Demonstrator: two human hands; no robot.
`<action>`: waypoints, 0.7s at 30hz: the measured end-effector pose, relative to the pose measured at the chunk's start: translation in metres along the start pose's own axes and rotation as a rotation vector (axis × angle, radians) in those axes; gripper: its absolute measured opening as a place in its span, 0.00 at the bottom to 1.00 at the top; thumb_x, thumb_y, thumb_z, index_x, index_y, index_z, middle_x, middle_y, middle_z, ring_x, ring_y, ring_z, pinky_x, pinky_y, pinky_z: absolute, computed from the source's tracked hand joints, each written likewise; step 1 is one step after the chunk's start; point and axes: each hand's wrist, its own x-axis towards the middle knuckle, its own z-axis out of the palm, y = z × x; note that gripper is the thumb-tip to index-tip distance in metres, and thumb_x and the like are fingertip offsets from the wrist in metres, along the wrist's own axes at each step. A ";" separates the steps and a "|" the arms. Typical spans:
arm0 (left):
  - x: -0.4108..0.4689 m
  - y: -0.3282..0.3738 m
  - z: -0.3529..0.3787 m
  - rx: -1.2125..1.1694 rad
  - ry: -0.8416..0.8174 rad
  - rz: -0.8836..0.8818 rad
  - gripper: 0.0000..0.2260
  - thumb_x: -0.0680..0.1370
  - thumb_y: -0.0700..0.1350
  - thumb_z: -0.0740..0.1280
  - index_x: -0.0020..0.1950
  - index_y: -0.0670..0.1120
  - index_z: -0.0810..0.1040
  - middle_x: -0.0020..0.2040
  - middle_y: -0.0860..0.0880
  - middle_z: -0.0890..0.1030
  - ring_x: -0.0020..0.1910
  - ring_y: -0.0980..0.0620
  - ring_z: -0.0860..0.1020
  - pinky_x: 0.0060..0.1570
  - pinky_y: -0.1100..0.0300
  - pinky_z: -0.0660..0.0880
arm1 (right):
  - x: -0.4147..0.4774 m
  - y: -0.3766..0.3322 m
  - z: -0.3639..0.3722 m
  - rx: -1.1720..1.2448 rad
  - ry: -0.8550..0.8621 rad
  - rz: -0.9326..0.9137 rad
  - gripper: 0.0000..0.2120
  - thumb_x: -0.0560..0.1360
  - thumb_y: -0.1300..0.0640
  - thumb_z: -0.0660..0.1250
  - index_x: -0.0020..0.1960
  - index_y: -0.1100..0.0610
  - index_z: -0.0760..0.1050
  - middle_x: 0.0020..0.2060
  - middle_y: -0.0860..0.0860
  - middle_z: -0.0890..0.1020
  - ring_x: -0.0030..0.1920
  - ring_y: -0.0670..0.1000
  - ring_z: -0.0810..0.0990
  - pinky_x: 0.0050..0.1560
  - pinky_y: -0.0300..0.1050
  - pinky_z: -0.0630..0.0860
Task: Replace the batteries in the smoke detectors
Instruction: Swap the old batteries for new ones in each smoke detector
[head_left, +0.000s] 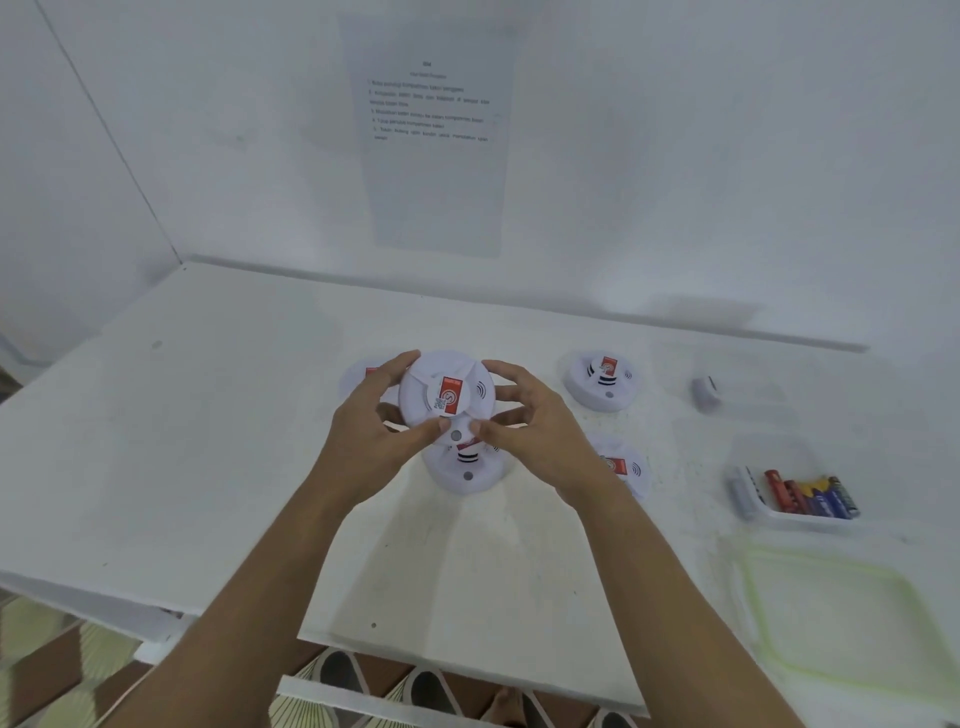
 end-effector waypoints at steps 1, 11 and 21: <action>0.003 0.001 0.003 0.003 0.003 0.000 0.32 0.70 0.49 0.78 0.72 0.51 0.71 0.65 0.55 0.76 0.53 0.67 0.77 0.44 0.70 0.77 | 0.001 0.001 -0.002 -0.002 0.004 0.000 0.30 0.74 0.55 0.76 0.72 0.41 0.70 0.60 0.42 0.81 0.51 0.45 0.84 0.55 0.45 0.82; 0.022 0.011 0.021 0.038 0.009 -0.036 0.36 0.65 0.59 0.75 0.72 0.54 0.69 0.63 0.57 0.77 0.51 0.66 0.77 0.46 0.67 0.77 | 0.018 0.007 -0.022 -0.029 0.030 -0.007 0.29 0.76 0.52 0.74 0.73 0.42 0.69 0.61 0.43 0.80 0.51 0.42 0.82 0.49 0.36 0.80; 0.042 0.005 0.033 0.040 0.020 -0.073 0.29 0.69 0.51 0.78 0.68 0.53 0.72 0.60 0.56 0.79 0.52 0.57 0.80 0.48 0.61 0.81 | 0.037 0.011 -0.032 -0.097 0.043 -0.017 0.30 0.76 0.53 0.74 0.74 0.45 0.67 0.57 0.38 0.77 0.47 0.37 0.80 0.42 0.27 0.76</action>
